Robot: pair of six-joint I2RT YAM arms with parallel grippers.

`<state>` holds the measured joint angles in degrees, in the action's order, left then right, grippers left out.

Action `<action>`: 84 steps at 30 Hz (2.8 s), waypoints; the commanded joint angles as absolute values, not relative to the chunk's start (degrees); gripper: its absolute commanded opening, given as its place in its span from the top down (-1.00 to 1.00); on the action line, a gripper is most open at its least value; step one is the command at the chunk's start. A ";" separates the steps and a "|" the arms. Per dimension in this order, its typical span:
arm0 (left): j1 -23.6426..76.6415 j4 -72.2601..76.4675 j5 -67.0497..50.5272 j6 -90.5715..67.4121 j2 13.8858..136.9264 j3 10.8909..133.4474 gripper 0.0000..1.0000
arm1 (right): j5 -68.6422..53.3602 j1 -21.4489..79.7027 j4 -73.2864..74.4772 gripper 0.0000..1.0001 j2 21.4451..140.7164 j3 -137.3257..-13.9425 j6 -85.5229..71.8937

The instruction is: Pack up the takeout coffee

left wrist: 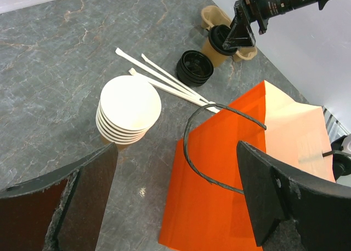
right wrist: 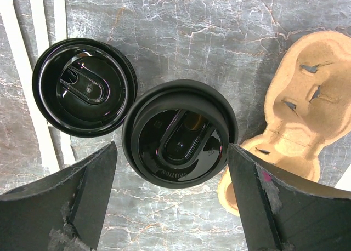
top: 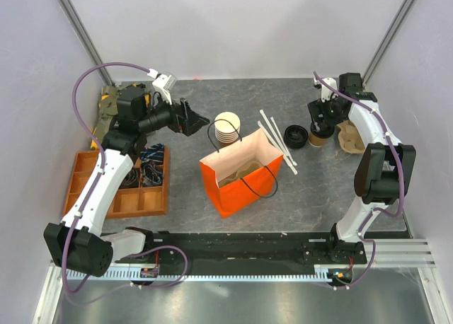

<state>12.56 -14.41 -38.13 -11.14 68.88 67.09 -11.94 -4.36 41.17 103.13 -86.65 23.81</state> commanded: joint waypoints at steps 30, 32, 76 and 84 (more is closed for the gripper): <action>12.30 -12.48 -40.61 -13.27 70.49 69.35 -0.91 | -12.92 -5.45 41.22 -0.85 100.72 -86.57 24.34; 12.22 -12.22 -40.61 -13.27 70.58 69.43 -0.91 | -12.83 -5.45 41.22 -0.83 101.25 -86.57 24.35; 12.30 -12.30 -40.08 -14.06 71.37 69.43 -0.86 | -12.39 -5.45 39.02 -0.60 102.48 -83.50 25.14; 12.30 -14.24 -40.78 -12.04 70.49 69.61 -0.79 | -12.66 -5.45 38.76 -0.32 100.99 -83.23 24.79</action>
<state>12.56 -14.41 -39.27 -12.60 71.35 67.13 -12.19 -5.15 39.48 103.02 -84.01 24.29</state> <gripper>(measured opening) 0.905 0.770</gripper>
